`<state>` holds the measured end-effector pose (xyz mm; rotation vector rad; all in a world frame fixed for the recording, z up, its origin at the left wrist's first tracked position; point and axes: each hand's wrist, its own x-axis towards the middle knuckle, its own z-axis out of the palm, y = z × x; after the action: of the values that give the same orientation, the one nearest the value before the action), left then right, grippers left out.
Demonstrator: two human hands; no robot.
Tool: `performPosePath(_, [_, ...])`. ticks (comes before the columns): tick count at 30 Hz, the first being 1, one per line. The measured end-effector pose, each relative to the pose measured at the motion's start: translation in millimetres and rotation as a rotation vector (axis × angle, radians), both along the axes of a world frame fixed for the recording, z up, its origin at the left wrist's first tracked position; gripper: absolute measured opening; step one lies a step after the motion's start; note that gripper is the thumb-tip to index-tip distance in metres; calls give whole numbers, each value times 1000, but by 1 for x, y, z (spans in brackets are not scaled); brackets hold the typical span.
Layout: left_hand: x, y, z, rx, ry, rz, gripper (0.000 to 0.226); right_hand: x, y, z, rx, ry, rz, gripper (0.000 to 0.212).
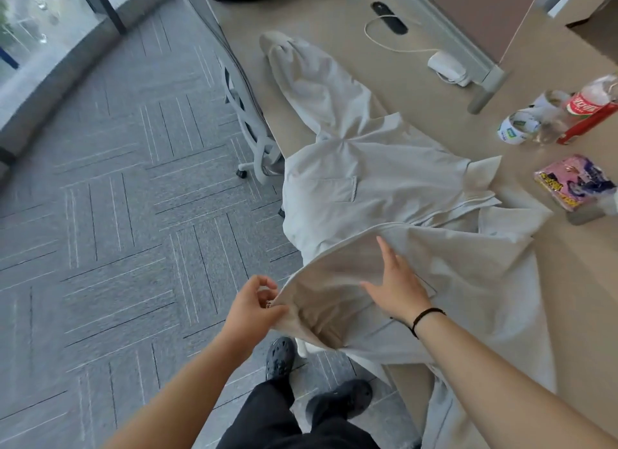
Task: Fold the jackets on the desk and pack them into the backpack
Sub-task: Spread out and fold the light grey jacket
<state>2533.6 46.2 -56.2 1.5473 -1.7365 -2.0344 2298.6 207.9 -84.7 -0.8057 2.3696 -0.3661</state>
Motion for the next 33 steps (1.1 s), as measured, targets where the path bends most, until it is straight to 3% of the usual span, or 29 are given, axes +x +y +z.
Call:
performPosePath(2, [-10, -7, 15, 118, 141, 72, 30, -8, 10, -3, 8, -152, -237, 104])
performPosePath(4, [-23, -17, 30, 184, 240, 108, 28, -5, 40, -16, 61, -179, -445, 100])
performPosePath(8, [-46, -35, 46, 213, 277, 110, 25, 19, 110, -40, 171, -250, -724, 96])
performPosePath(13, [-68, -52, 41, 242, 158, -58, 26, 14, 146, -46, 332, -134, -741, 104])
performPosePath(17, [-84, -61, 22, -68, -121, -259, 22, -10, 160, -40, 251, -187, -764, 99])
performPosePath(20, [-97, -67, 10, -273, -221, -419, 20, -36, 176, -42, 236, -170, -762, 116])
performPosePath(23, [-105, -67, -6, -429, -402, -770, 31, -60, 188, -56, 212, -118, -726, 123])
performPosePath(25, [-109, -57, -14, -476, -522, -1017, 51, -68, 193, -68, 170, -105, -741, 132])
performPosePath(27, [-117, -42, -17, -598, -553, -1133, 64, -69, 192, -70, 184, -107, -754, 127])
performPosePath(29, [-128, -21, -18, -652, -479, -1091, 63, -64, 187, -64, 184, -96, -752, 112])
performPosePath(33, [-151, 24, -21, -583, -306, -1035, 58, -41, 156, -47, 14, -70, -777, 80])
